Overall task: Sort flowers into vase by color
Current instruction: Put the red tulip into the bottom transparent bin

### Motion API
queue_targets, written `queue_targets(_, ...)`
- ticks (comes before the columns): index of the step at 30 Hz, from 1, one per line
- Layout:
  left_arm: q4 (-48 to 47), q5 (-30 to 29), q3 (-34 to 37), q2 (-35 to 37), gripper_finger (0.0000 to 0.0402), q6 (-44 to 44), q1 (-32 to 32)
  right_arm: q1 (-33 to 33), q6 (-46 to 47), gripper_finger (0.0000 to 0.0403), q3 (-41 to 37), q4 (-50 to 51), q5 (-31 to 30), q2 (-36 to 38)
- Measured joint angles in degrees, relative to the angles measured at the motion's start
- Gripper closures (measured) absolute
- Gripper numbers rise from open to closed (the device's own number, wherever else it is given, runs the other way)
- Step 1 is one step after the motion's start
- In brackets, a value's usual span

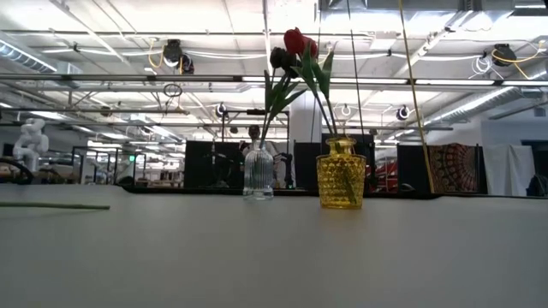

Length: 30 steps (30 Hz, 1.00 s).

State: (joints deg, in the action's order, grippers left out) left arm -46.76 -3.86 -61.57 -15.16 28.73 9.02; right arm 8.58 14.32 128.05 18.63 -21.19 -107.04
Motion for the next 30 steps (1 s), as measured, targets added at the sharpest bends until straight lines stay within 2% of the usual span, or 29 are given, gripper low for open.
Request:
queue_targets(4,-6.9,0.04,0.01,3.0,0.0317,6.58,0.0,-0.09,-0.01,0.0402,0.0,-0.02,-0.11,-0.26)
queue_targets(18,-23.7,1.19,0.01,4.37,0.0317,14.56,0.0,-0.5,-0.38,0.0402,0.0,0.17,0.07,-0.42)
queue_targets(22,-25.41,4.81,0.01,4.37,0.0317,19.41,0.0,-0.5,-0.4,0.0402,0.0,0.2,0.08,-0.42)
queue_targets(26,-25.95,11.21,0.01,4.37,0.0317,24.5,0.0,-0.5,-0.63,0.0402,0.0,0.15,0.07,-0.42)
queue_targets(30,-25.99,13.98,0.01,4.37,0.0317,25.04,0.0,-0.5,-1.33,0.0402,0.0,0.17,0.15,-0.42)
